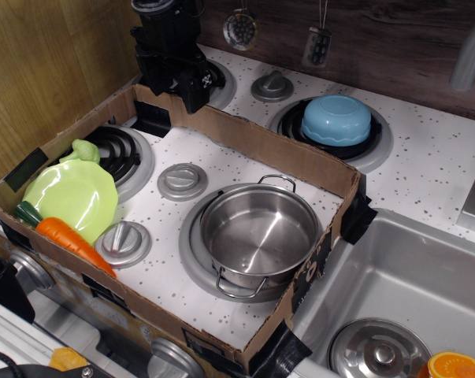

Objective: Take carrot off plate

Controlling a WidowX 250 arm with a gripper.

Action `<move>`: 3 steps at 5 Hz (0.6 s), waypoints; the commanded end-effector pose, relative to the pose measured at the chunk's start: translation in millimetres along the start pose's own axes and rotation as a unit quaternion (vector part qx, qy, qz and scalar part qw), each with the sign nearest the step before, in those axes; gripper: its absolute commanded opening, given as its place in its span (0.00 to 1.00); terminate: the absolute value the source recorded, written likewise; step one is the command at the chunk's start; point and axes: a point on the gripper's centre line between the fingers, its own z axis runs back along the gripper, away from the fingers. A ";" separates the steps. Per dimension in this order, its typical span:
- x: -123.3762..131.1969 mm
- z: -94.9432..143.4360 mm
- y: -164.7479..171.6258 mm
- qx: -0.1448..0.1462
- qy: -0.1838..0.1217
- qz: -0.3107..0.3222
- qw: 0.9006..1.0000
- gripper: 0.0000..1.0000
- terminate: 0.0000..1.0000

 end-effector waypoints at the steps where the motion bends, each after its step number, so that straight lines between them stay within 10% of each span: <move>1: 0.0 0.0 0.0 0.000 0.000 0.000 1.000 1.00 0.00; 3: -3.9 27.3 -4.4 0.048 0.004 0.177 0.983 1.00 0.00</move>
